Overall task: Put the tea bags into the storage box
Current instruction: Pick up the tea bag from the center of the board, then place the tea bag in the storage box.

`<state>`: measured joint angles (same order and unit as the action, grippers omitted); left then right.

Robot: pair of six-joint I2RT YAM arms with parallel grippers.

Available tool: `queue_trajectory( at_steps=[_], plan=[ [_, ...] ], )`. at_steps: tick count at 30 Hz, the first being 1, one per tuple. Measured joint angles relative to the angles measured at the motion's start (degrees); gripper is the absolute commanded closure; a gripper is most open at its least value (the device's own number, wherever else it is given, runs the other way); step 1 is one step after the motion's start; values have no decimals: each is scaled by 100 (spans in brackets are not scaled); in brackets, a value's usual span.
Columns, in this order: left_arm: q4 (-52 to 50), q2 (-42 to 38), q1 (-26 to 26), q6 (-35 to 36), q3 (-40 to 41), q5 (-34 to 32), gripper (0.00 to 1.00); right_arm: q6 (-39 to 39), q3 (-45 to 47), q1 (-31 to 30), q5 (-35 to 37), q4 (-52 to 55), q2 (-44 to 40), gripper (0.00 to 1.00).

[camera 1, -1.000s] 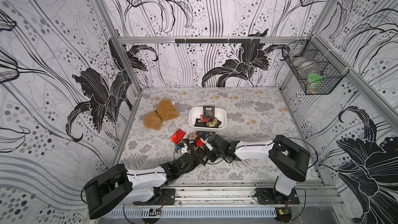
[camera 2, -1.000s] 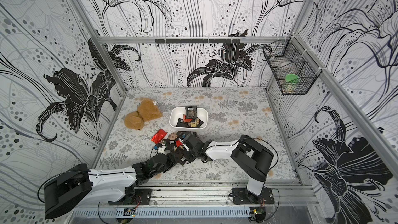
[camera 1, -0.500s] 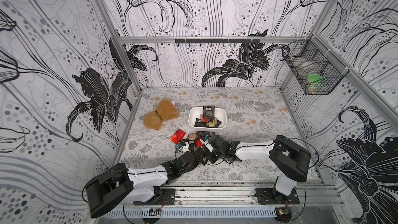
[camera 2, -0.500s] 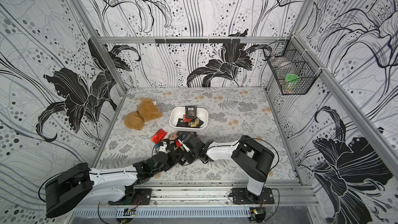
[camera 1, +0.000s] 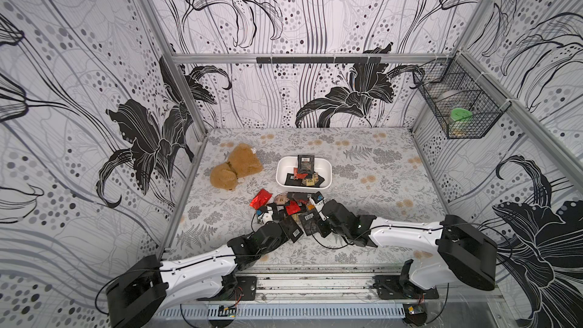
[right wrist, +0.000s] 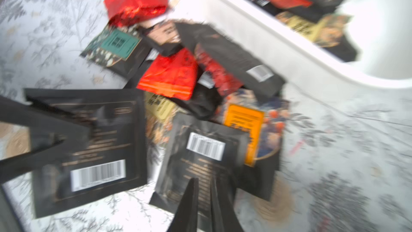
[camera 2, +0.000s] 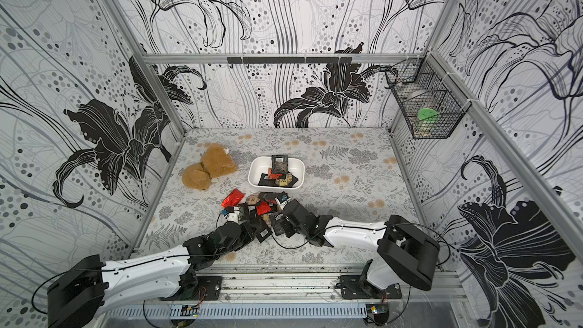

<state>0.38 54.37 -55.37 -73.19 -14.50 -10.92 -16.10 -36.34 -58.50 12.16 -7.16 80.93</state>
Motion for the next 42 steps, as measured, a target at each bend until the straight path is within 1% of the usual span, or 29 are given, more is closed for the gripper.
queue_trajectory(
  at_steps=[3,6,9,12,14,15,16,19,20,24,26,30,33,34,36,38,41,42],
  plan=[
    [-570,-302,-7,227,-352,-37,100,-181,247,15,435,-37,-431,74],
    [-920,-424,-9,481,-807,-179,100,-356,444,181,645,-70,-837,69],
    [-1209,-197,-9,850,-1486,-470,100,-560,656,621,625,-107,-1202,65],
    [-1351,385,-9,1270,-2326,-793,100,-765,927,1167,404,-149,-1543,60],
    [-1373,857,48,1580,-2887,-1010,100,-931,1102,1491,210,-146,-1755,53],
    [-1362,1110,96,1729,-3145,-1073,100,-975,1141,1576,136,-144,-1810,47],
    [-1331,1349,168,1864,-3364,-1102,100,-1049,1180,1657,44,-149,-1864,37],
    [-1167,2031,549,2181,-3866,-1069,100,-1235,1228,1849,-254,-155,-1950,17],
    [-1086,2273,704,2277,-3998,-1029,100,-1300,1235,1915,-363,-175,-1952,16],
    [-942,3143,1163,2437,-4487,-938,100,-1329,1281,2009,-667,-254,-1950,16],
    [-872,3558,1351,2444,-4739,-809,100,-1325,1307,2013,-841,-295,-1941,20],
    [-730,4140,1624,2435,-5023,-518,100,-1290,1322,2020,-1134,-470,-1910,27],
    [-715,4441,1738,2437,-5213,-468,100,-1281,1322,2020,-1390,-627,-1858,30],
    [-693,4513,1777,2439,-5268,-463,98,-1276,1322,2020,-1480,-678,-1832,31],
    [-656,4607,1860,2444,-5344,-417,86,-1237,1322,2020,-1657,-767,-1773,35],
    [-645,4658,1950,2496,-5401,-358,57,-1176,1322,2020,-1845,-844,-1692,37],
    [-691,4645,2057,2579,-5405,-581,34,-1117,1322,2020,-2105,-916,-1558,40],
    [-728,4629,2076,2590,-5405,-675,30,-1104,1322,2020,-2190,-946,-1513,41]
  ],
)
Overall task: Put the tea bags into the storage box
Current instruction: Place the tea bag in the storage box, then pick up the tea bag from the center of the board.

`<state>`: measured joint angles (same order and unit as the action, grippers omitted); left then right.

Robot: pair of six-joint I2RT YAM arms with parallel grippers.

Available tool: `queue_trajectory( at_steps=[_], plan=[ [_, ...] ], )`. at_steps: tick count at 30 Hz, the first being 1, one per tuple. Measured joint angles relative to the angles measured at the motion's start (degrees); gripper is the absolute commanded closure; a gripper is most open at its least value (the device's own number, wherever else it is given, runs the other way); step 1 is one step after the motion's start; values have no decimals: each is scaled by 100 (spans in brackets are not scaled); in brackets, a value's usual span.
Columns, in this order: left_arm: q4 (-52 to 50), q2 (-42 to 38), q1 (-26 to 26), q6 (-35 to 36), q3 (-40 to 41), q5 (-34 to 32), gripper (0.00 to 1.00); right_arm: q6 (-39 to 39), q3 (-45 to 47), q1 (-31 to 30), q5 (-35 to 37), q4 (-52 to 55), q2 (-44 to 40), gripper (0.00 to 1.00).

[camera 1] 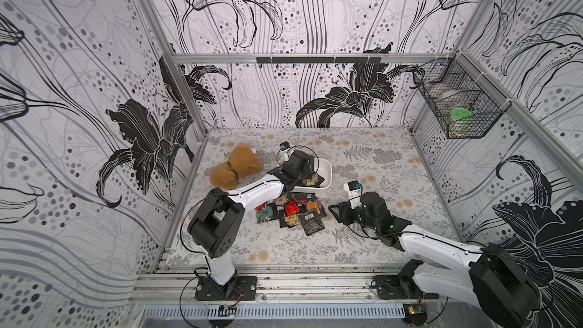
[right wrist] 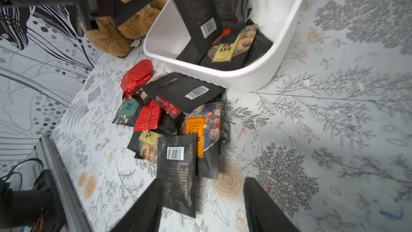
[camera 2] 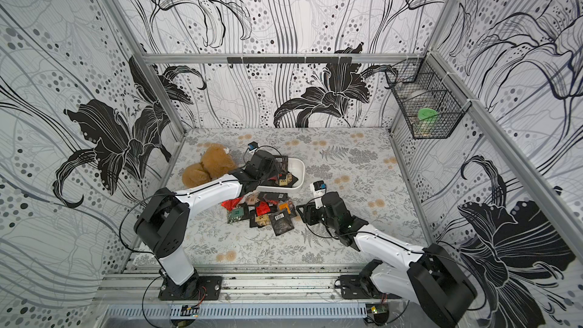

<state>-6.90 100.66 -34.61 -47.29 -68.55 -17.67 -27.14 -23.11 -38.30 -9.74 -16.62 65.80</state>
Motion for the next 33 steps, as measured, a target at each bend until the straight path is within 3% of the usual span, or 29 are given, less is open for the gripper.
queue_trajectory(
  at_steps=[4,8,10,14,18,24,33],
  plan=[
    [-295,-374,61,24,118,-507,27,98,-2,-2,-400,-133,282,47],
    [-372,-1488,66,17,743,-765,29,151,-13,-2,-723,-168,496,49],
    [-332,-2048,66,-4,1117,-678,34,177,-17,-2,-879,-190,542,52],
    [-57,-2787,17,-81,1954,149,37,284,-136,-26,-1056,-186,691,56],
    [-22,-2820,-675,-275,2579,706,45,378,-282,-168,-1084,-138,879,57],
    [122,-2623,-1928,-601,2844,1054,62,431,-433,-625,-861,76,1047,58],
    [737,-2151,-2103,-1331,3552,1067,67,428,-455,-750,-577,348,1410,57]
  ],
)
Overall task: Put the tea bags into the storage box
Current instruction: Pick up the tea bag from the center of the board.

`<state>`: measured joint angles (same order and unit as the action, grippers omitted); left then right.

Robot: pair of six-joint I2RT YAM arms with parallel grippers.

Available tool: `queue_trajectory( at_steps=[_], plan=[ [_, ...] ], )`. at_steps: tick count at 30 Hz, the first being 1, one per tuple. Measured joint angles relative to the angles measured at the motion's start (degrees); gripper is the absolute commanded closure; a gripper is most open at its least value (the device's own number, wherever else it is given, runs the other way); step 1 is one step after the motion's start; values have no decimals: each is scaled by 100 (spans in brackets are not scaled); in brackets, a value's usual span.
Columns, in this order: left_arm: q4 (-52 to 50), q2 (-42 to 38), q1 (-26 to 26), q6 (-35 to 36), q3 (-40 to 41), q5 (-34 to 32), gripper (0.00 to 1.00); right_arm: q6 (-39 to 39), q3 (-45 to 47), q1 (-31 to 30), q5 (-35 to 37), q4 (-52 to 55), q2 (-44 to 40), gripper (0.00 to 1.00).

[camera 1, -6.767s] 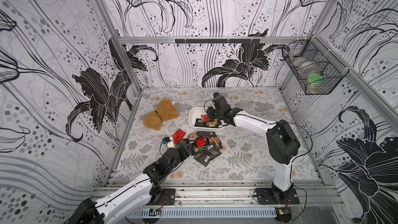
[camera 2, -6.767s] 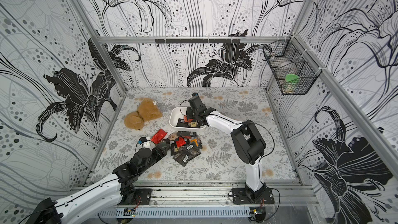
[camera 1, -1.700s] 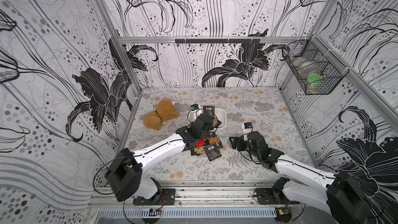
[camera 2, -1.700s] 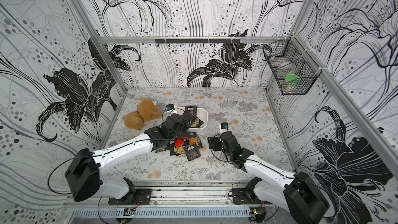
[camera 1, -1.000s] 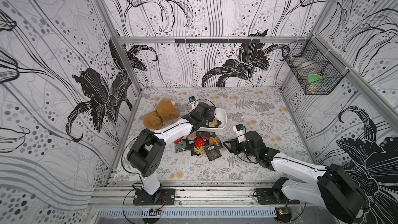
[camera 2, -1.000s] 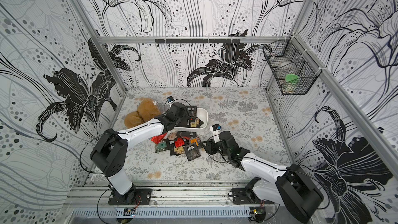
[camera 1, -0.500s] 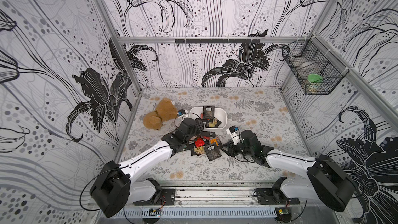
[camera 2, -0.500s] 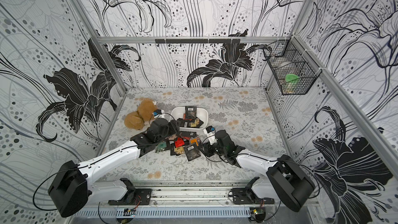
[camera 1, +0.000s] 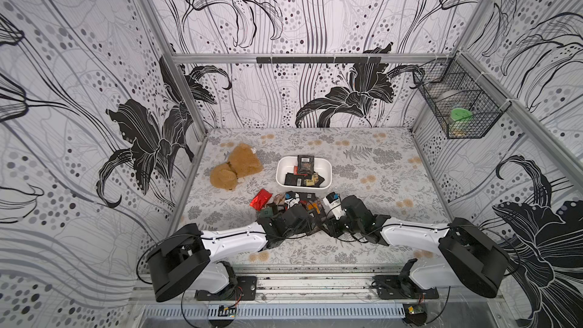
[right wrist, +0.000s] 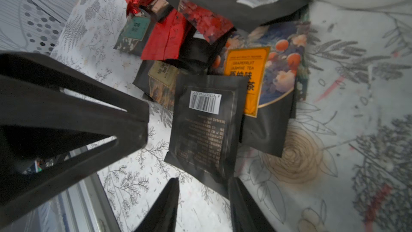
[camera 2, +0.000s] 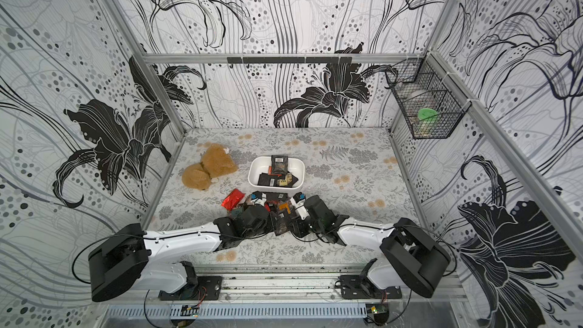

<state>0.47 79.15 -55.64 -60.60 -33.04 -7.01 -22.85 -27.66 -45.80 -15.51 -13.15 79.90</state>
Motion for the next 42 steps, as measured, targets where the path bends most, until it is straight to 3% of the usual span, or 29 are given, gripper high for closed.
queue_trajectory(
  at_steps=[10,23,30,42],
  plan=[
    [837,492,0,-566,236,122,67,4,-107,2,166,142,76,55],
    [1200,870,0,-879,363,52,69,4,-317,2,87,181,485,56],
    [1558,885,0,-981,546,35,74,2,-407,2,-83,179,708,62],
    [1967,883,-22,-1078,761,9,75,44,-424,0,-376,153,761,70]
  ],
)
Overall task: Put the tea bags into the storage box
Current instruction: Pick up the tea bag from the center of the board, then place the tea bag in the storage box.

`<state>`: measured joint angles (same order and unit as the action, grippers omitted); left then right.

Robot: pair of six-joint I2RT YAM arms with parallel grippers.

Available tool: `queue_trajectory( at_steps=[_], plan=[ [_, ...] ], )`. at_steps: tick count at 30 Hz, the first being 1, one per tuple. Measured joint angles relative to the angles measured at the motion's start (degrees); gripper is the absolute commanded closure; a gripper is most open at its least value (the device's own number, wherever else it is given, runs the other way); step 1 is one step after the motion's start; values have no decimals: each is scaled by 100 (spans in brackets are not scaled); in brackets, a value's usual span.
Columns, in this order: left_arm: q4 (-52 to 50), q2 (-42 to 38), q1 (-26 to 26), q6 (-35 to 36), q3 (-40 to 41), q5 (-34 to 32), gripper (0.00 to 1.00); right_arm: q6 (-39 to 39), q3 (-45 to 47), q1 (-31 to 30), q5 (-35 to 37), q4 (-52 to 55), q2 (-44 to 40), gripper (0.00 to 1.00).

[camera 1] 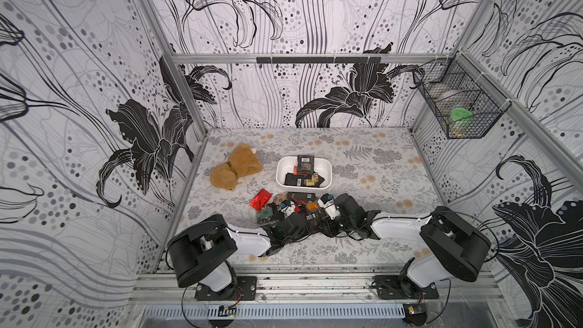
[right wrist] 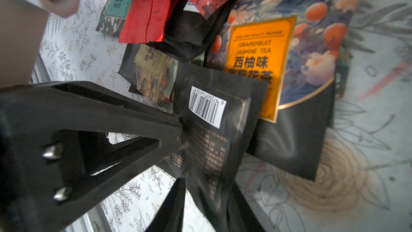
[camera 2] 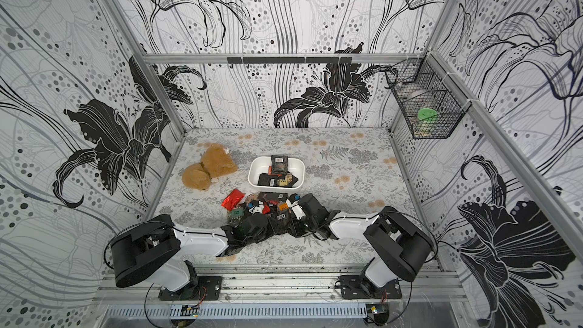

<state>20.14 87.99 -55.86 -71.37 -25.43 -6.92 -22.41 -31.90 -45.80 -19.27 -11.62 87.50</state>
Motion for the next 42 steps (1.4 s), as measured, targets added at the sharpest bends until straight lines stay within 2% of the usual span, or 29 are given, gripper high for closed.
queue_trajectory(
  at_steps=[5,13,18,21,25,27,33,38,42],
  plan=[
    [20,13,-2,2,0,2,75,50,0,-55,-96,-50,0,70],
    [-96,-70,-42,50,-2,-20,75,142,-26,-107,-131,-63,50,98],
    [-439,-568,-42,175,0,-160,76,225,-24,-140,-87,-42,-118,100],
    [-874,-997,-44,339,-70,-391,69,238,11,-144,-20,4,-407,100],
    [-1652,-1510,-46,584,-321,-820,50,225,146,-157,186,212,-1043,100],
    [-1987,-1825,-46,645,-358,-1115,41,164,157,-164,516,470,-1438,100],
    [-2715,-2747,-44,507,-103,-2024,26,-352,-157,-166,1759,1364,-2334,100],
    [-2837,-3305,-42,238,623,-2337,24,-673,-1078,-133,2693,1611,-2044,100],
    [-2833,-3661,-39,42,1126,-2354,23,-745,-1963,140,2848,1445,-1167,100]
  ],
)
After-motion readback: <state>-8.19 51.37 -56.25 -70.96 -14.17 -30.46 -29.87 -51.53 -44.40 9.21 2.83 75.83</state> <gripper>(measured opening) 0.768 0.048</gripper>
